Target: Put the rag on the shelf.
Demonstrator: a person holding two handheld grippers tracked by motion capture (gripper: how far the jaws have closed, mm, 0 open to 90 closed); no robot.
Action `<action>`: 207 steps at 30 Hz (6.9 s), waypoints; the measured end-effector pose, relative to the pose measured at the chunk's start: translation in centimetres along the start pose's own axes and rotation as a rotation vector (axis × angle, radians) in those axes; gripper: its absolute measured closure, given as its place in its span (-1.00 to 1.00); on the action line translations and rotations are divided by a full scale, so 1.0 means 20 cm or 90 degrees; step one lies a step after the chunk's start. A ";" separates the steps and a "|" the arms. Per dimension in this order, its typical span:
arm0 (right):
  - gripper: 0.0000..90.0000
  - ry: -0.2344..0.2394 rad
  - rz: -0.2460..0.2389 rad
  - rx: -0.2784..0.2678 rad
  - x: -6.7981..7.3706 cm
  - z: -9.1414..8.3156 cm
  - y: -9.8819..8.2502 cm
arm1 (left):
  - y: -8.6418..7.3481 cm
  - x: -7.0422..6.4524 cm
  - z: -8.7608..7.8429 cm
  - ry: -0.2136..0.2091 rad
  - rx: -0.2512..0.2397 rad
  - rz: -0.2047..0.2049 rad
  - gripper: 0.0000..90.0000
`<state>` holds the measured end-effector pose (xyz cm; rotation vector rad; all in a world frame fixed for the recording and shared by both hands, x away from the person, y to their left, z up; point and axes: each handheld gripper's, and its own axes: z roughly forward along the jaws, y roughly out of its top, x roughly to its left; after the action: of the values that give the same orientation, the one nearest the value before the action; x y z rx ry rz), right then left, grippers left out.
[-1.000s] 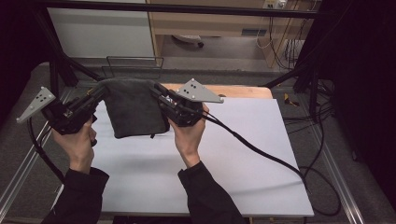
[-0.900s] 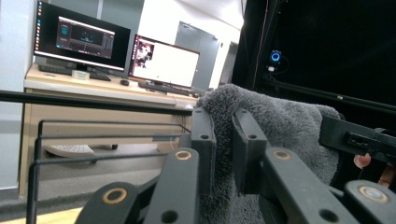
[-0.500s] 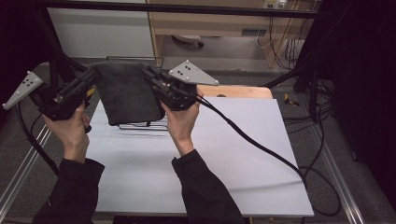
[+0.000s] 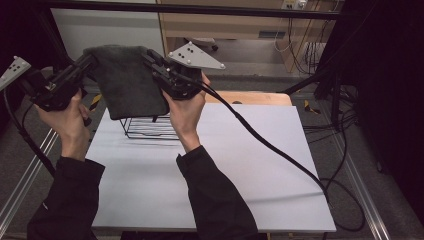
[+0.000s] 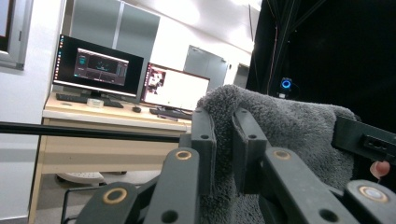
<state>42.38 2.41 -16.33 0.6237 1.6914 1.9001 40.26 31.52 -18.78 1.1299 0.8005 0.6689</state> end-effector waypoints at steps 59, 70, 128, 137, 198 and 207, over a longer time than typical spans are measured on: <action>0.79 -0.076 -0.036 -0.017 -0.25 0.36 0.25 | 0.29 0.16 0.46 0.057 0.042 0.057 0.79; 0.78 -0.076 -0.011 -0.001 -0.30 0.36 0.14 | 0.22 0.20 0.53 0.052 0.081 0.059 0.79; 0.78 -0.058 0.002 0.103 -0.28 0.34 -0.17 | -0.08 0.34 0.34 0.003 0.146 0.049 0.78; 0.78 -0.043 -0.005 0.127 -0.25 0.31 -0.16 | -0.08 0.33 0.25 -0.022 0.164 0.054 0.78; 0.31 0.096 -0.023 0.252 -0.13 0.09 -0.39 | -0.25 0.18 0.09 -0.026 0.407 0.056 0.93; 0.62 0.094 -0.003 0.235 -0.14 0.10 -0.37 | -0.37 0.18 0.11 -0.007 0.423 0.077 0.96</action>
<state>46.40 2.67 -23.36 0.6249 2.1616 1.6772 44.55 31.24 -26.11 1.7922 0.9831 0.5026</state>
